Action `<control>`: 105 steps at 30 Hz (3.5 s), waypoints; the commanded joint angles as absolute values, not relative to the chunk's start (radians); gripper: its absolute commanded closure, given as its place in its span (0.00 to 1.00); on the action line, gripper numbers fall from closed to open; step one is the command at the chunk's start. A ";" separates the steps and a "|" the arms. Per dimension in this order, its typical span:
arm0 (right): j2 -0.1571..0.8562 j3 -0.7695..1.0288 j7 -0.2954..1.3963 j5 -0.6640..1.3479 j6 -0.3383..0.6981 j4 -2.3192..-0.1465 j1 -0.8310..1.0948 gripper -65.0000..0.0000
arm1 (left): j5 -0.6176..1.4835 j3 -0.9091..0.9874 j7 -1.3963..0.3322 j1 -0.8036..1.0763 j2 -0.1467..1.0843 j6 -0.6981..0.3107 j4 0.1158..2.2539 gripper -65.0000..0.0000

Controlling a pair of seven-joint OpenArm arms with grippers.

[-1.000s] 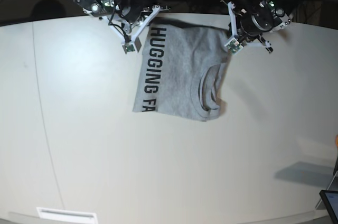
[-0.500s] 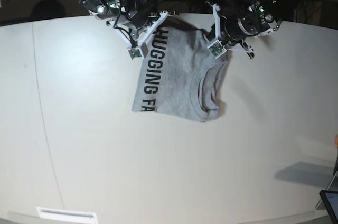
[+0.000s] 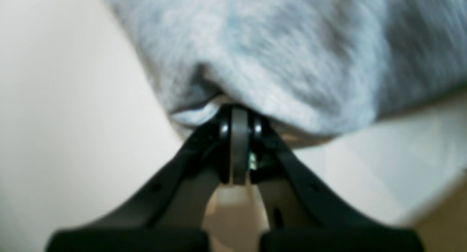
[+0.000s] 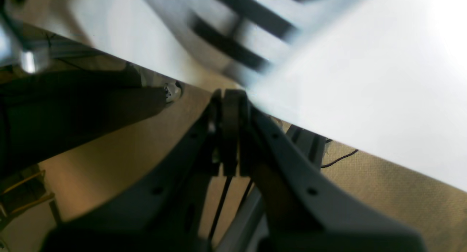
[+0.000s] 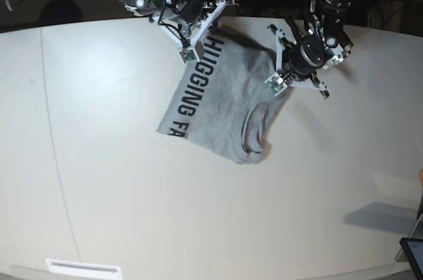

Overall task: Fold the T-shirt properly
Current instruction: 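Rotate the shirt with the left gripper pushing its side around, then release the shirt and reposition both grippers above the printed edge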

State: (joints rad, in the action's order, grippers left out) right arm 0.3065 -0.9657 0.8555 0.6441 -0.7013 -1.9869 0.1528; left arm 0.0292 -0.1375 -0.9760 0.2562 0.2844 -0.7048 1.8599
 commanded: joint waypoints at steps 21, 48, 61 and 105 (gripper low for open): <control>0.311 -0.912 0.846 0.644 -0.698 -2.002 0.156 1.00 | -0.010 -0.231 -1.009 -0.143 0.206 -0.698 1.486 0.99; 0.354 -0.885 0.845 0.644 -0.698 -2.000 0.157 1.00 | -0.012 -0.363 -0.921 -0.489 0.016 -0.698 1.130 0.99; 0.352 -0.889 0.805 0.630 -0.698 -2.005 0.154 1.00 | 0.001 -0.168 -1.144 -0.340 0.242 -0.698 1.664 0.99; 0.418 -0.463 0.619 0.659 -0.698 -2.020 0.203 1.00 | -0.001 -0.021 -0.753 0.199 -0.013 -0.698 2.005 1.00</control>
